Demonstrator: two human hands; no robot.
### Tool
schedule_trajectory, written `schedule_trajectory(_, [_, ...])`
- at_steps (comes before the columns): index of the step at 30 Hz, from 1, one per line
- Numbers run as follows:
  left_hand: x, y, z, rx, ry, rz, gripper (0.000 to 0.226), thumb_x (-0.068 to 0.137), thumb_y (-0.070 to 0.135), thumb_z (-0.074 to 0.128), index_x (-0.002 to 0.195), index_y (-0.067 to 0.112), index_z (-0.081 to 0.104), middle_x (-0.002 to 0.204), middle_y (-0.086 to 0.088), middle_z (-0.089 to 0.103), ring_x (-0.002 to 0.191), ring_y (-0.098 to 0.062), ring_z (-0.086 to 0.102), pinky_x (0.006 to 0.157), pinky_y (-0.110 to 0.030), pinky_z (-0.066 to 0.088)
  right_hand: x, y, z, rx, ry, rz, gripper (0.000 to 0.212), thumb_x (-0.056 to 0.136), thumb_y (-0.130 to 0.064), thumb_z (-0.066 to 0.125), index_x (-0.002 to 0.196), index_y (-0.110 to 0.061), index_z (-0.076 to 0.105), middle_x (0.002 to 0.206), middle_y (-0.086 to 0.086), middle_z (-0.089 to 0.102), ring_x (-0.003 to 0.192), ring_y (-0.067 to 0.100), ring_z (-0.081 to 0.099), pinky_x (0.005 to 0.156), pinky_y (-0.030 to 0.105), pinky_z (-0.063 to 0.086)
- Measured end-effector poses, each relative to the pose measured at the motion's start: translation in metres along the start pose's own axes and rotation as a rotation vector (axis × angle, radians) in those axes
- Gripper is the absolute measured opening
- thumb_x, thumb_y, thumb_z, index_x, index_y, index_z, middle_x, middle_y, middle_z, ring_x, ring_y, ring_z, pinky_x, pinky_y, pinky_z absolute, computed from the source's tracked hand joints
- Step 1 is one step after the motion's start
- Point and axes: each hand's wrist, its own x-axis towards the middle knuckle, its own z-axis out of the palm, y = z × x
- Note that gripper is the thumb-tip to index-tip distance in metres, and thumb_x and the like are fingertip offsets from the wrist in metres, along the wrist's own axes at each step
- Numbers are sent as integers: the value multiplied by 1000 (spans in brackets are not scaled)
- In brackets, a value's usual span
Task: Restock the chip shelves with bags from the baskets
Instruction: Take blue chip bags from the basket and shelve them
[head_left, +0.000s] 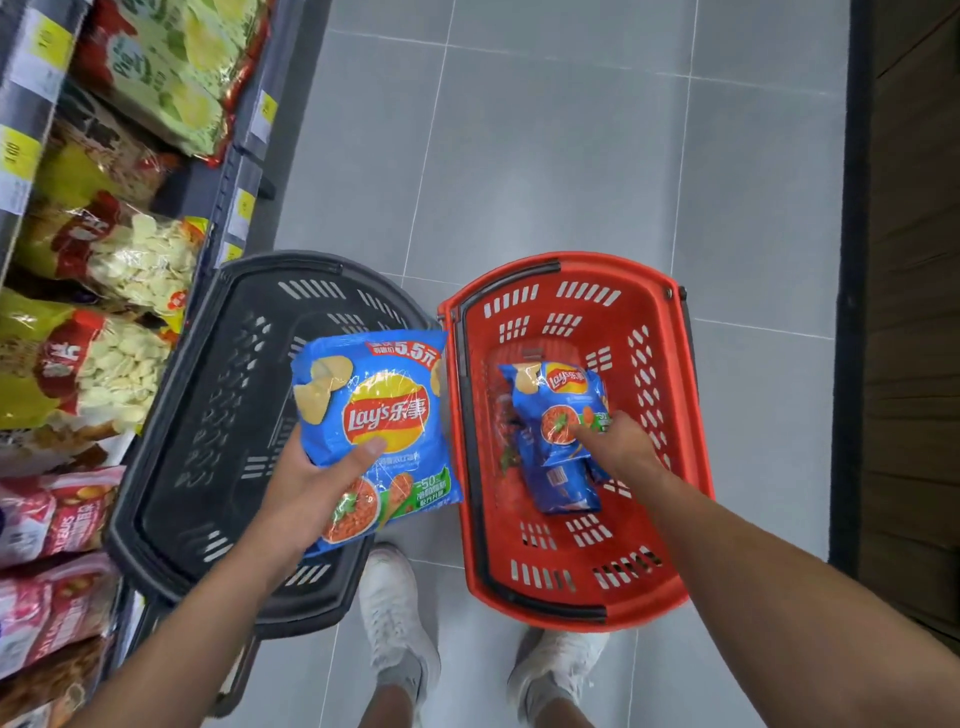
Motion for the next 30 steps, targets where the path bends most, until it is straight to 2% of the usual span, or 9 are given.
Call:
schedule_trajectory(2, [7,-5,-5,4,-15,-4,33,87,17,80,117,27,69,106,4,81,96,-19,78,86,-41,59,16,-3,13,-23,18,21,90,84,-64,71,142,0,46,137,22,56,127,40,55,101,44,47])
schedule_trajectory(6, [17,-14,-11,5,-36,6,34,87,16,78,119,26,69,109,2,80,99,-20,78,82,-38,62,40,-4,28,13,23,63,95,82,-62,74,147,-2,37,144,20,51,133,40,49,108,48,44])
schedule_trajectory(8, [19,-17,-12,8,-48,11,34,87,14,78,118,26,69,109,2,80,98,-19,78,78,-32,64,43,-1,32,-9,17,89,92,81,-60,76,144,-2,41,141,20,54,131,39,52,104,46,46])
schedule_trajectory(12, [17,-18,-11,9,-51,6,34,89,11,77,119,25,67,107,4,80,97,-17,78,73,-26,63,28,2,32,-60,38,48,61,78,-46,84,113,-1,64,107,15,69,103,35,67,73,33,43])
schedule_trajectory(15, [11,-13,-11,16,-54,8,37,89,12,78,123,23,66,109,4,80,98,-17,78,73,-26,63,9,0,27,6,63,51,53,76,-40,87,107,-1,67,103,13,72,93,34,66,72,33,45])
schedule_trajectory(20, [-4,17,-11,11,-83,33,40,91,13,78,128,22,64,112,4,79,101,-17,77,77,-28,64,-48,-16,0,156,163,24,63,76,-35,88,121,0,63,110,15,69,102,34,66,82,36,50])
schedule_trajectory(24, [-16,55,-14,7,-92,68,40,91,16,79,128,23,65,114,3,79,104,-19,76,85,-38,62,-102,-40,-32,288,261,-52,51,72,-36,89,106,-6,66,94,5,68,86,25,66,70,29,43])
schedule_trajectory(27, [-29,89,-18,17,-99,115,39,91,17,79,126,25,65,111,8,79,100,-14,77,80,-30,62,-144,-62,-62,368,342,-135,46,70,-38,87,101,-13,64,92,3,67,82,21,66,70,33,51])
schedule_trajectory(30, [-44,129,-27,31,-95,155,41,89,20,81,127,26,65,111,8,79,99,-12,76,82,-32,61,-193,-95,-100,426,402,-207,37,75,-25,88,94,-16,57,81,-7,58,70,4,55,62,13,42])
